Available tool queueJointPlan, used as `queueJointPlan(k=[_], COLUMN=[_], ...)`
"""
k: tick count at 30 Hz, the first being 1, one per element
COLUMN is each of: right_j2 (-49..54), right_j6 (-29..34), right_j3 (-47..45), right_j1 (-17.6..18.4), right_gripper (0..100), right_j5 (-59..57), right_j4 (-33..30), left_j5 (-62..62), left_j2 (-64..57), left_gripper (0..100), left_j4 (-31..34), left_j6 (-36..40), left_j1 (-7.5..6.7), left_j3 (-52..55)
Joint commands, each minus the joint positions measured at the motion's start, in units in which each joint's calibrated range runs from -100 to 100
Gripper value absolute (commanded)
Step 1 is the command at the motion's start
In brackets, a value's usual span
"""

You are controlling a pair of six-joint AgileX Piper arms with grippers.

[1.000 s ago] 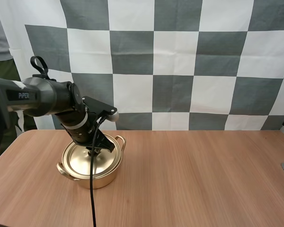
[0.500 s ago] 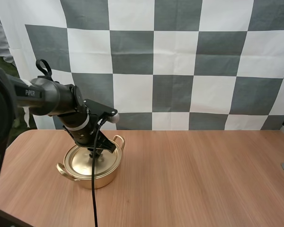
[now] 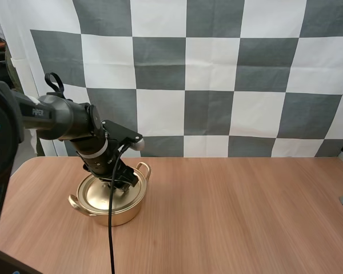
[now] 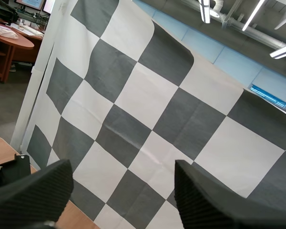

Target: Open the pot, put the car inside, and close it

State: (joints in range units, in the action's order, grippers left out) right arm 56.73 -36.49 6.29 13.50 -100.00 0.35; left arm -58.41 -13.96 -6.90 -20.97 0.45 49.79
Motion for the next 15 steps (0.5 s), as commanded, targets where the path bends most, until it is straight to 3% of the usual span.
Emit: queueJointPlan(k=[1, 15], right_j2=[0.0, 0.0], right_j6=[0.0, 0.0], right_j3=[-0.1, -0.1], right_j1=[0.0, 0.0], right_gripper=[100, 100], right_j5=[0.0, 0.0], right_j4=[0.1, 0.1], left_j5=[1.2, 1.0], left_j2=[0.0, -5.8], left_gripper=[100, 100], left_j4=[0.0, 0.8], left_j6=[0.0, 0.7], left_j1=[-0.04, -0.04], left_j3=[0.0, -3.7])
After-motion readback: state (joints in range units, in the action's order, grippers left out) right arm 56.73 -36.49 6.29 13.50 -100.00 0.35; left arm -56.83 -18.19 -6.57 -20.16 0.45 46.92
